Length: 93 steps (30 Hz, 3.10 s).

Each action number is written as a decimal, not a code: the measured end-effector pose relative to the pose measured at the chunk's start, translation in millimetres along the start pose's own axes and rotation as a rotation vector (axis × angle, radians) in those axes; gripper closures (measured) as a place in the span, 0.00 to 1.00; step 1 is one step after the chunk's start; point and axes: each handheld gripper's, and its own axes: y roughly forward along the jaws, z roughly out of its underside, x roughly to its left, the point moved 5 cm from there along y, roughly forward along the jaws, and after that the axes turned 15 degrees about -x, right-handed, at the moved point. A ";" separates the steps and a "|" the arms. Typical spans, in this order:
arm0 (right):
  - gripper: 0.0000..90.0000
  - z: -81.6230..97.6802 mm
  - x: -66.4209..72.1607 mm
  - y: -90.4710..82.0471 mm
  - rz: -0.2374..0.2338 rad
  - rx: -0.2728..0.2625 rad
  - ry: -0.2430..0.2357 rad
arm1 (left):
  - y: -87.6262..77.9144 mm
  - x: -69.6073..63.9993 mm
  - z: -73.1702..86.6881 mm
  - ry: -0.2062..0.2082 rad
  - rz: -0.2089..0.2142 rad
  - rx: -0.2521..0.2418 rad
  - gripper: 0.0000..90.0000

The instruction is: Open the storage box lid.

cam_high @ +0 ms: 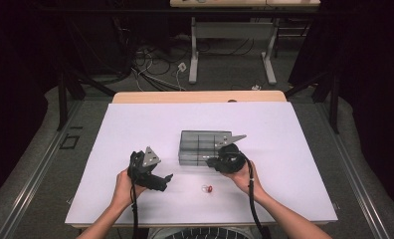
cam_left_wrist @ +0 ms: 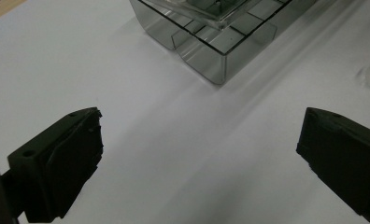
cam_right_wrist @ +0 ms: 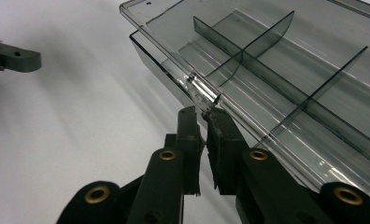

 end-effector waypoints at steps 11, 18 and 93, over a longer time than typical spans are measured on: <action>0.93 -3.7 0.1 -0.5 0.005 -0.011 -0.016 | 24.9 -5.1 -20.3 0.045 0.005 0.013 0.26; 0.93 -5.5 0.8 -1.9 0.006 -0.001 -0.011 | 34.9 -5.7 -29.4 0.064 0.004 0.006 0.52; 0.73 -10.6 -59.1 -45.4 0.226 -0.019 -0.118 | 44.3 0.8 -45.9 0.064 -0.012 -0.117 0.73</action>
